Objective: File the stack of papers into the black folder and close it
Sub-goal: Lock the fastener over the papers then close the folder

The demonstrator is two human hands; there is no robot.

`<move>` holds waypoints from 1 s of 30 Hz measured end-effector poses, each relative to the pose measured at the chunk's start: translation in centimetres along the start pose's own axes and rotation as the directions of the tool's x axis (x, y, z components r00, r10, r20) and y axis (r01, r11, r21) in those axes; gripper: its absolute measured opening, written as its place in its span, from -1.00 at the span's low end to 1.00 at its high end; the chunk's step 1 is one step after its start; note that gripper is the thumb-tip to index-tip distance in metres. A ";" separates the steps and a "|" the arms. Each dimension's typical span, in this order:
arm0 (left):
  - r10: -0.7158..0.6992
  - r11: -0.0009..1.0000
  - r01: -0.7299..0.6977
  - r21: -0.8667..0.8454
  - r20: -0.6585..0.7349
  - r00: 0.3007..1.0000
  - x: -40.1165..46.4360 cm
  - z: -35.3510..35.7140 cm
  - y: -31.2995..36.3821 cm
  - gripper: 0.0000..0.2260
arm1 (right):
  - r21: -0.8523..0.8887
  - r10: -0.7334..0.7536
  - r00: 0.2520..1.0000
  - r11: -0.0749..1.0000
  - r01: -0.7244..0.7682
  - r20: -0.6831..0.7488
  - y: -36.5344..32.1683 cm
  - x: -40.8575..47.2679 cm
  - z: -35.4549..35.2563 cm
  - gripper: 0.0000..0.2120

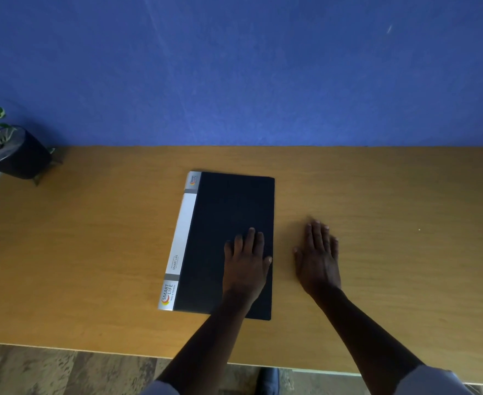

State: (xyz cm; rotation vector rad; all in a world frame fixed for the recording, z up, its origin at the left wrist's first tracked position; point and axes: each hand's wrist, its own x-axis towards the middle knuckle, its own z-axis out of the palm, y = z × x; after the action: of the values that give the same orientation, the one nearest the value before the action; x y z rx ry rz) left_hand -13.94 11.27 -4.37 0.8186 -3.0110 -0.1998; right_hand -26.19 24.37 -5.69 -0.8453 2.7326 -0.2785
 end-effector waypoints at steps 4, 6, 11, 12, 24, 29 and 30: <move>-0.008 1.000 0.008 0.004 0.036 0.999 -0.7 -0.3 -3.3 -0.45 | 0.059 -0.028 0.999 0.998 0.027 0.017 -2.6 -1.4 0.2 -0.30; -0.031 0.999 0.031 0.008 0.041 0.999 -1.1 -0.5 -5.1 -0.44 | 0.090 -0.067 0.998 0.994 0.066 0.014 -4.1 -2.3 0.7 -0.29; -0.115 0.993 0.115 -0.001 0.041 0.992 -1.7 -1.4 -8.9 -0.44 | 0.101 -0.099 0.995 0.990 0.097 0.011 -7.3 -4.0 2.7 -0.27; -0.135 0.991 0.136 -0.002 0.043 0.990 -1.8 -1.6 -9.5 -0.44 | 0.095 -0.095 0.996 0.991 0.094 0.004 -7.7 -4.2 3.0 -0.26; -0.357 0.914 0.382 -0.135 0.179 0.917 -2.9 -3.7 -12.4 -0.27 | -0.032 -0.072 0.997 0.997 0.072 -0.007 -8.4 -4.6 4.2 -0.27; -0.482 0.765 0.524 -0.374 0.208 0.851 -1.7 -4.8 -12.4 -0.23 | -0.047 -0.072 0.997 0.996 0.072 0.003 -8.6 -4.7 4.0 -0.26; -0.523 0.718 0.556 -0.419 0.202 0.828 -1.4 -5.1 -12.4 -0.24 | -0.050 -0.072 0.997 0.996 0.072 0.006 -8.6 -4.7 4.0 -0.27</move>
State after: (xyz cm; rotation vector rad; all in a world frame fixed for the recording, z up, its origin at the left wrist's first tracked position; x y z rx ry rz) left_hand -6.19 0.75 -0.89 1.6129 -2.4892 -0.9282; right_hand -16.73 19.67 -6.35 -0.9582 2.7199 -0.2232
